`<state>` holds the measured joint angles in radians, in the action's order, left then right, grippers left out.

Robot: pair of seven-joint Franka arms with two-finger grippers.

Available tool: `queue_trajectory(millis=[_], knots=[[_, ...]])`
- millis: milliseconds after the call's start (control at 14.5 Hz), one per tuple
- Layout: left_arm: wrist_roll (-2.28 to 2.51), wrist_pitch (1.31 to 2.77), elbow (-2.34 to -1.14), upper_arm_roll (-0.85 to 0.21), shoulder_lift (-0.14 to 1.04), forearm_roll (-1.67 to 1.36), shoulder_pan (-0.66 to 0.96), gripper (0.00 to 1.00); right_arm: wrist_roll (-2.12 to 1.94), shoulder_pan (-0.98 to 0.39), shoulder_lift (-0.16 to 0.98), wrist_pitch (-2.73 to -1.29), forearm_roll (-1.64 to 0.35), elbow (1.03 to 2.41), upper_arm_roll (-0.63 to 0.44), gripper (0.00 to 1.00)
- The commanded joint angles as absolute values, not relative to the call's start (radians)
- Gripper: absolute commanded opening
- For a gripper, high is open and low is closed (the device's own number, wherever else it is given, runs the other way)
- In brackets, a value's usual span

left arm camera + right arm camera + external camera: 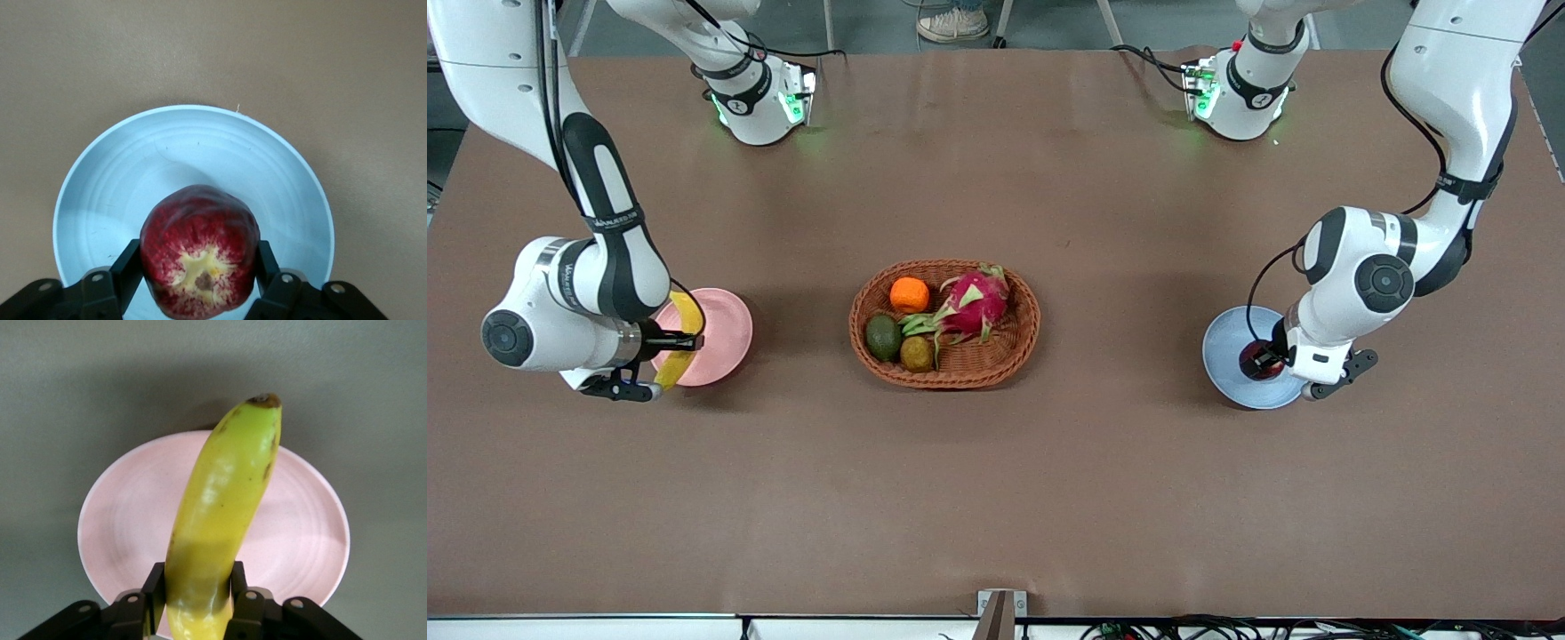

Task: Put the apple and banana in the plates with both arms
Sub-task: 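Lower and release the apple and banana onto the plates with both grippers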

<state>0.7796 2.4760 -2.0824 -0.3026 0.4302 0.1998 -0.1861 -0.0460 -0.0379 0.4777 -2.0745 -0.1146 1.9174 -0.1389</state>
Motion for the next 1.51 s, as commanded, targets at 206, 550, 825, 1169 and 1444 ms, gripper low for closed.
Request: queue_trajectory(millis=[206,550,825,1169,1444], knots=[[0.775,2.484,-2.080,-0.314,0.411,0.216,-0.193,1.00,-0.032,-0.038,0.401,-2.075,-0.104,1.938,-0.137,1.00],[0.671,2.380,-2.013,-0.316,0.258,0.216,-0.192,1.00,-0.029,-0.015,0.337,-1.783,-0.104,1.633,-0.144,1.00],[0.464,2.038,-1.759,-0.318,0.238,0.213,-0.193,1.00,-0.038,0.003,0.334,-1.527,-0.091,1.324,-0.147,1.00],[0.326,1.818,-1.594,-0.319,0.184,0.202,-0.198,1.00,-0.040,0.006,0.313,-1.522,-0.029,1.218,-0.146,1.00],[0.169,1.709,-1.556,-0.307,0.088,0.125,-0.209,1.00,-0.034,0.011,0.249,-1.519,-0.040,1.239,-0.146,1.00]])
